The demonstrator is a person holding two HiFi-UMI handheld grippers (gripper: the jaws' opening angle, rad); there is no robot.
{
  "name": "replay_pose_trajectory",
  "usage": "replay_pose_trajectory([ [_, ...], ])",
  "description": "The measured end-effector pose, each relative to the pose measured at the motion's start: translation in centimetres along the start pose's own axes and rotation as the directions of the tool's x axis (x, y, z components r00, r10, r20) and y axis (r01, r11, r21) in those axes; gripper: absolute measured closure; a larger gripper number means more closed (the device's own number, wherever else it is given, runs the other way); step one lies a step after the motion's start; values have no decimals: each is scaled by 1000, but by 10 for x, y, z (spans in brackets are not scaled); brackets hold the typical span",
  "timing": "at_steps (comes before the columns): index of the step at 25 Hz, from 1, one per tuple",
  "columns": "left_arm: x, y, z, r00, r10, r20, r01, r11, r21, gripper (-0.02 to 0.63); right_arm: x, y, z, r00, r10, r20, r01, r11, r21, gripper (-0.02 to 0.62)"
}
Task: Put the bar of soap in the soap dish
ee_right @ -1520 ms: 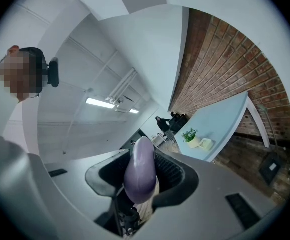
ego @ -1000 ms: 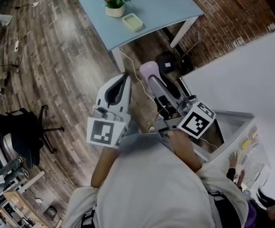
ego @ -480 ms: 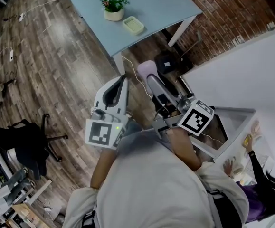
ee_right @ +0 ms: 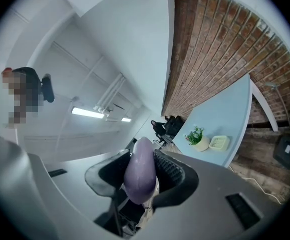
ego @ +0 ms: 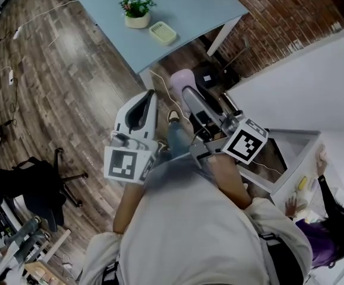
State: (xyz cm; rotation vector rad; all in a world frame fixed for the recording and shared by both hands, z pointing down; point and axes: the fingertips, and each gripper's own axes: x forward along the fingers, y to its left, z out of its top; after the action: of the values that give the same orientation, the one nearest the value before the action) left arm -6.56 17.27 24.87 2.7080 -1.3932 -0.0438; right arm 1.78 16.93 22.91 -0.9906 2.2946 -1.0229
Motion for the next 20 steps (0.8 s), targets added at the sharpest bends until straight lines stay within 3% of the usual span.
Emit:
replay_pose_trajectory([
  [20, 79, 40, 6, 1000, 9, -13, -9, 1000, 11, 604, 61, -46, 44, 1000, 23, -19, -22, 999, 30, 436],
])
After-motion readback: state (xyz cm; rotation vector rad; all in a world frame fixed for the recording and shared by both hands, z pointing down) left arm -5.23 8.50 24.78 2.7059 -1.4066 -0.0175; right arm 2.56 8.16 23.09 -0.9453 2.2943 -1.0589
